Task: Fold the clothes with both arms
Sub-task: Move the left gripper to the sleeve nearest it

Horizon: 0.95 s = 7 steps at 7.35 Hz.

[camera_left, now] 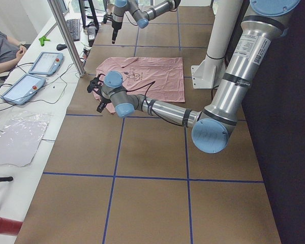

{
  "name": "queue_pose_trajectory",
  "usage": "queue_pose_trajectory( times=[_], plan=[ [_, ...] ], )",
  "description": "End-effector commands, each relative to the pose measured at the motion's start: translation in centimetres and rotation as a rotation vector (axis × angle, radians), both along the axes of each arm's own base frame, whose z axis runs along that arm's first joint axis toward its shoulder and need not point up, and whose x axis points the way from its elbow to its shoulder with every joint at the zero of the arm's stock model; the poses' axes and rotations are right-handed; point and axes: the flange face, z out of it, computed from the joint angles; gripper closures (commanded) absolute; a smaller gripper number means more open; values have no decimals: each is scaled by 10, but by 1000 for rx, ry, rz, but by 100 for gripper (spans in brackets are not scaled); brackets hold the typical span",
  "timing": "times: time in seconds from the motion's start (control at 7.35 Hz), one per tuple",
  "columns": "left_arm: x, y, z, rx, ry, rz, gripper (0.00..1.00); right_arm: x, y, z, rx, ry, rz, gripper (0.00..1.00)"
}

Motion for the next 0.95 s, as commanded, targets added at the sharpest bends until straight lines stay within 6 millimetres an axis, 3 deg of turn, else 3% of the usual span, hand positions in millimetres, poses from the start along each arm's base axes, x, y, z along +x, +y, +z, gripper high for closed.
queue_pose_trajectory(
  times=[0.0, 0.14, 0.41, 0.54, 0.82],
  plan=[
    [77, 12, -8, -102, 14, -109, 28, 114, 9, 103, 88, -56, -95, 0],
    [108, 8, 3, -128, -17, -155, 30, 143, 20, 140, 83, -71, -90, 0],
    [162, 2, 17, -158, -55, -235, 37, 153, 26, 151, 77, -76, -95, 0],
    [176, 8, 24, -160, -72, -247, 40, 154, 30, 152, 81, -76, -94, 0],
    [184, 11, 35, -175, -79, -241, 43, 155, 31, 152, 81, -76, -94, 0]
  ],
)
